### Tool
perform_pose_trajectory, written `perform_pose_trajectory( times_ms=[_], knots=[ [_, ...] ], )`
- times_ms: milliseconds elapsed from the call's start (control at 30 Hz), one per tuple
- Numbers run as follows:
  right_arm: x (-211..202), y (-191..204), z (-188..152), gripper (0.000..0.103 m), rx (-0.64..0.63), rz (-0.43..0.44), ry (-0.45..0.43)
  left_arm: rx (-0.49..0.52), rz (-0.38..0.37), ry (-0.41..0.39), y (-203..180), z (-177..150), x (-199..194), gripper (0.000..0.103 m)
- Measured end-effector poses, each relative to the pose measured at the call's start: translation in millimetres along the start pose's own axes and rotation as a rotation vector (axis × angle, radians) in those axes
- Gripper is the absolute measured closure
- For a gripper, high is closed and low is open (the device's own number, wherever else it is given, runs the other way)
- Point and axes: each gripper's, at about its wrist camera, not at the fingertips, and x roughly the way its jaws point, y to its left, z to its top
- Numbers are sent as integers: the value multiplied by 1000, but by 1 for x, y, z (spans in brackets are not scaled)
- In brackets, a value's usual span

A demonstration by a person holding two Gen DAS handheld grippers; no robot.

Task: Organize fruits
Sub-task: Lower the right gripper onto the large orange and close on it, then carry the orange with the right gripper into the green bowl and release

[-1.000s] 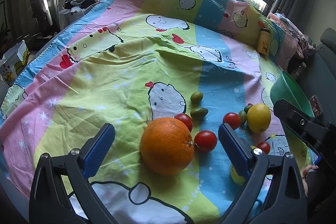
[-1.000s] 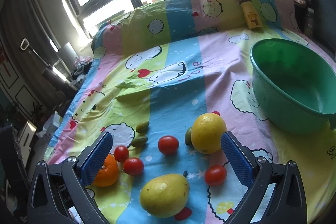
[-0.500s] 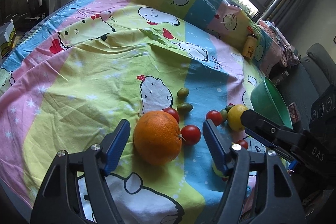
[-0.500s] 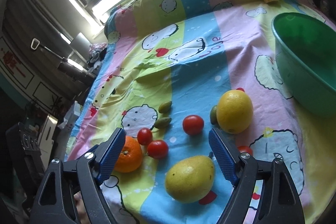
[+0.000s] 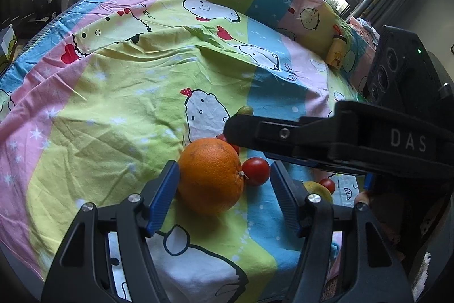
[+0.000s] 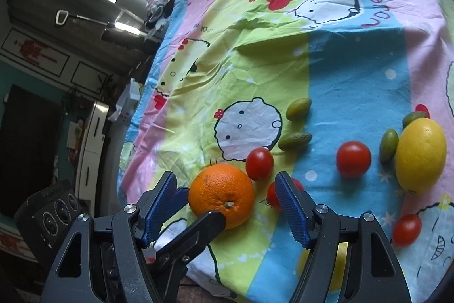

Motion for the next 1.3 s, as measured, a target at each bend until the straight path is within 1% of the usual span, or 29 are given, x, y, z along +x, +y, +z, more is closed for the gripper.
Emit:
perform_pose_trajectory(
  times_ms=[133, 233, 267, 367, 567, 867, 933, 1000, 1067, 1133, 1200, 1300],
  knots=[
    [14, -3, -6, 30, -10, 26, 42, -2, 17, 6, 1, -1, 5, 38],
    [20, 3, -8, 41, -53, -2, 65, 1, 21, 2, 1, -2, 6, 38],
    [22, 5, -8, 41, -68, -10, 72, 6, 22, -2, 0, -3, 6, 38],
    [24, 4, -8, 41, -78, -18, 71, 12, 25, -11, -1, -3, 7, 38],
    [25, -4, -4, 41, -48, 17, 81, 27, 31, -22, -3, -3, 8, 37],
    [25, -7, -2, 41, -63, 25, 65, 35, 12, -32, -3, -4, 8, 37],
    [26, -3, -4, 41, -90, 10, 60, 44, 16, -36, -4, -4, 8, 38],
    [25, 2, -6, 41, -112, -4, 53, 33, 18, -39, -4, -4, 7, 41],
    [24, 3, -8, 40, -113, 1, 49, 23, 7, -39, -3, -3, 6, 41],
    [23, 0, -8, 41, -101, 11, 46, 22, -4, -48, -3, -2, 4, 42],
    [20, -1, -9, 41, -82, 22, 41, 35, 5, -62, -6, -2, 1, 42],
    [12, 2, -10, 41, -86, 25, 10, 56, 5, -97, -13, -1, -6, 42]
  ],
)
